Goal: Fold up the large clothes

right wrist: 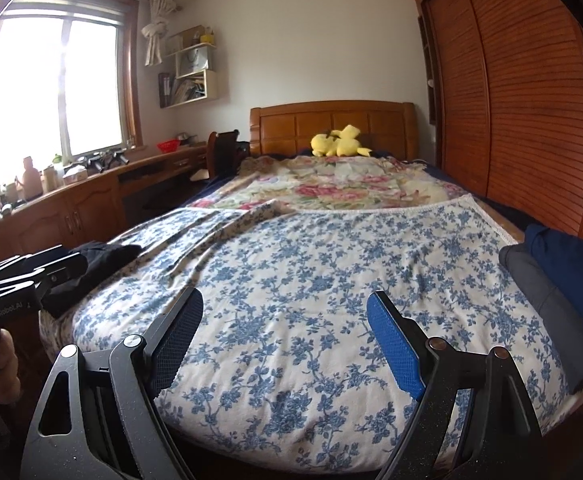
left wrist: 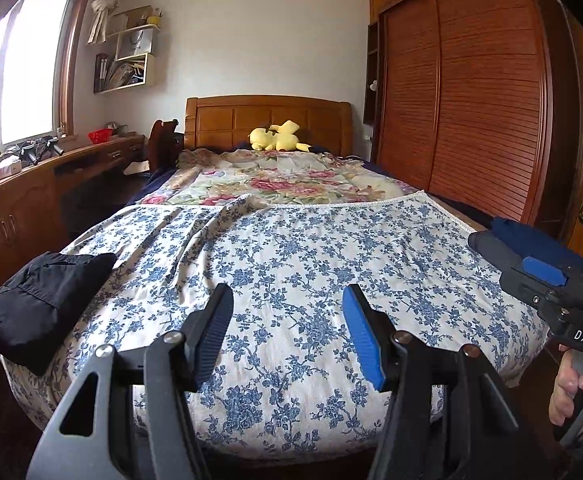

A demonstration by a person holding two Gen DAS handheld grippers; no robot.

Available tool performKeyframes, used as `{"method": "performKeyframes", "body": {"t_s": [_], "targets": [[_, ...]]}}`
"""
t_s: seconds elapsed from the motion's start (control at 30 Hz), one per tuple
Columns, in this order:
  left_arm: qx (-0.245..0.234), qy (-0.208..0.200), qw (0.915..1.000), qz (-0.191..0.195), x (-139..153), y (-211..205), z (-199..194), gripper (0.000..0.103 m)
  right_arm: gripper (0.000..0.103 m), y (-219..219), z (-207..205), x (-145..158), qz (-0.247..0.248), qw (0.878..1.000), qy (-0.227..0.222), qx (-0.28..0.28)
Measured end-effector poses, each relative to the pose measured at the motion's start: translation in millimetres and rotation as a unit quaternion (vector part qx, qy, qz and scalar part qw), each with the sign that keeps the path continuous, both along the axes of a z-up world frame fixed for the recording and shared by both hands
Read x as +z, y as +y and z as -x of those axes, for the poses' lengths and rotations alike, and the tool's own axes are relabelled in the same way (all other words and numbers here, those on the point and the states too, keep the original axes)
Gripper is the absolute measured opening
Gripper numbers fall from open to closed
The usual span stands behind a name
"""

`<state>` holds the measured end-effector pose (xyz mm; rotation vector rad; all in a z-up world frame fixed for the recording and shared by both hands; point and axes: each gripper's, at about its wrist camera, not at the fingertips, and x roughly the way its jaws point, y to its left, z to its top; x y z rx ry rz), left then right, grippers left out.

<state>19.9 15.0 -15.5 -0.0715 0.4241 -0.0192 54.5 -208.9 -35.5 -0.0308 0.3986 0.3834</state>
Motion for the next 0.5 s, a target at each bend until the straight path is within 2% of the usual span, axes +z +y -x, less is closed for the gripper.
{"method": "performKeyframes", "body": {"t_s": [0.5], "targets": [[0.005,0.000,1.0000,0.000,-2.3,1.5,0.8,0.056,0.086,-1.5,-0.5,-2.4,-0.002,1.000,0.004,-0.005]]}}
